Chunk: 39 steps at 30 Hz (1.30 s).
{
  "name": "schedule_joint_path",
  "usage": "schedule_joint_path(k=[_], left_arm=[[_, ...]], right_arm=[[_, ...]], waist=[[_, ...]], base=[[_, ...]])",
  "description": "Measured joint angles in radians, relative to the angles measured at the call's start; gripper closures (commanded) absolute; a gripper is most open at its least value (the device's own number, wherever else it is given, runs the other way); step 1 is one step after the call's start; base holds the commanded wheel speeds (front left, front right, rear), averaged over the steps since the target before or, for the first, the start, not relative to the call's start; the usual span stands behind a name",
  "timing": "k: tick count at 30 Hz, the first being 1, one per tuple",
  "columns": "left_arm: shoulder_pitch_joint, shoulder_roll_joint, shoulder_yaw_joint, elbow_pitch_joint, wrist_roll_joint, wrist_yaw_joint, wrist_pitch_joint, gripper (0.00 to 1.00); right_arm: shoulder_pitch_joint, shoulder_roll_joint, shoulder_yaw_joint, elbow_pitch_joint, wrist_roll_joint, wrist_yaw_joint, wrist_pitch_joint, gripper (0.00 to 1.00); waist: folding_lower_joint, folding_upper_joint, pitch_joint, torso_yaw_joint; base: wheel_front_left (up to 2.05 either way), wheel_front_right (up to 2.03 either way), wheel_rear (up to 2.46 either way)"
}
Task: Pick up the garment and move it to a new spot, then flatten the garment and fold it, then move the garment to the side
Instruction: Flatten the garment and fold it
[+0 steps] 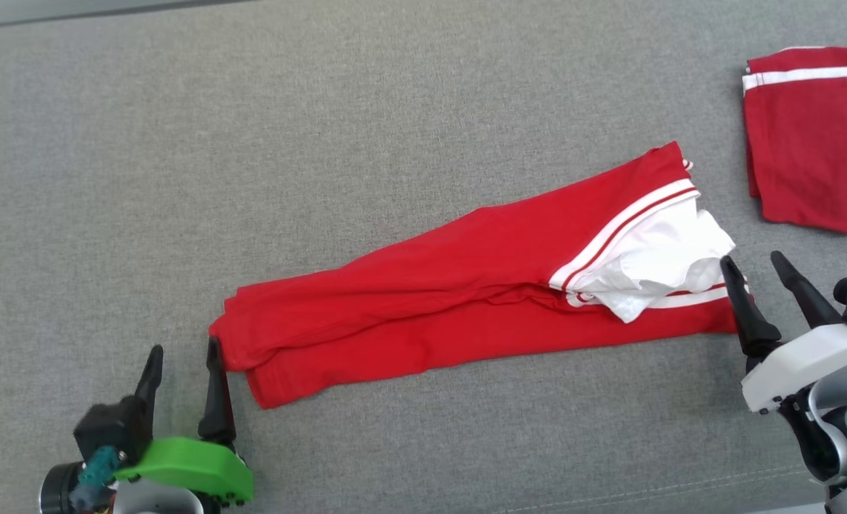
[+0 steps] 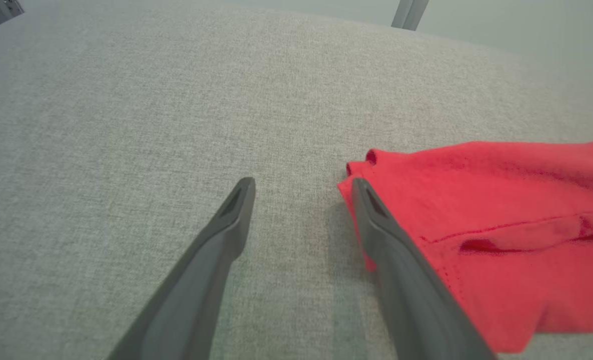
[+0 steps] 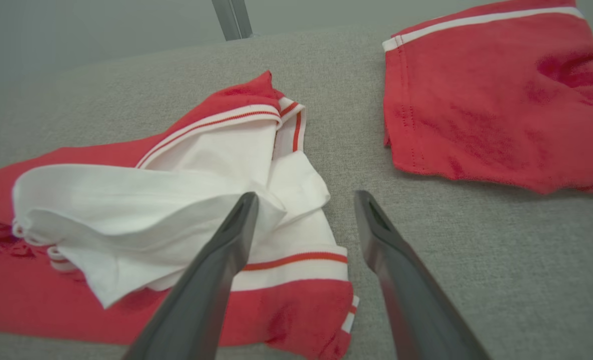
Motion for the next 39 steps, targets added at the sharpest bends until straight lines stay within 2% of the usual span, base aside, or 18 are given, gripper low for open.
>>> schedule_joint_path(k=[4,8,11,16,21,26,36,37,38,39], left_arm=[[0.048,-0.014,-0.015,0.015,0.075,0.005,-0.052,0.0],[0.053,-0.062,0.014,-0.045,0.174,0.009,-0.061,0.0],[0.054,-0.114,0.04,-0.093,0.244,0.002,-0.063,0.0],[0.054,-0.185,0.071,-0.108,0.313,-0.042,-0.063,0.0],[0.049,-0.225,0.105,-0.121,0.377,-0.072,-0.064,0.0],[0.043,-0.246,0.142,-0.12,0.417,-0.097,-0.064,0.0],[0.042,-0.265,0.186,-0.096,0.444,-0.13,-0.064,0.0],[0.042,-0.266,0.187,-0.095,0.444,-0.133,-0.064,0.0],[0.042,-0.266,0.187,-0.095,0.444,-0.133,-0.064,0.0],[0.042,-0.267,0.188,-0.095,0.444,-0.139,-0.064,0.0]], right_arm=[[0.035,0.003,-0.07,-0.04,-0.03,0.0,-0.004,0.0],[0.048,0.013,-0.12,-0.07,-0.062,0.0,0.033,0.0],[0.033,0.032,-0.119,-0.065,-0.069,0.0,0.081,0.0],[-0.051,0.03,-0.09,0.025,-0.093,0.0,0.132,0.0],[-0.102,0.019,-0.058,0.147,-0.133,0.0,0.148,0.0],[-0.126,0.02,-0.049,0.229,-0.128,0.0,0.148,0.0],[-0.17,-0.014,0.023,0.303,-0.019,-0.001,0.143,0.0],[-0.173,-0.019,0.035,0.305,0.004,-0.001,0.149,0.6],[-0.173,-0.019,0.035,0.305,0.004,-0.001,0.149,1.0],[-0.176,-0.02,0.054,0.303,0.067,-0.005,0.153,1.0]], waist=[[0.0,0.0,-0.04,0.004],[0.0,0.0001,-0.07,0.018],[0.0,0.0,-0.075,0.036],[0.0,0.0,-0.053,0.067],[0.0,0.0,-0.029,0.101],[0.0,0.0,-0.009,0.131],[0.0,0.0,-0.002,0.148],[0.0,0.0,-0.004,0.149],[0.0,0.0,-0.004,0.149],[0.0,0.0,-0.008,0.15]], base=[[0.0,0.0,0.0],[0.0,0.0,0.0],[0.0,0.0,0.0],[0.0,0.0,0.0],[0.0,0.0,0.0],[0.0,0.0,0.0],[0.0,0.0,0.0],[0.0,0.0,0.0],[0.0,0.0,0.0],[0.0,0.0,0.0]])
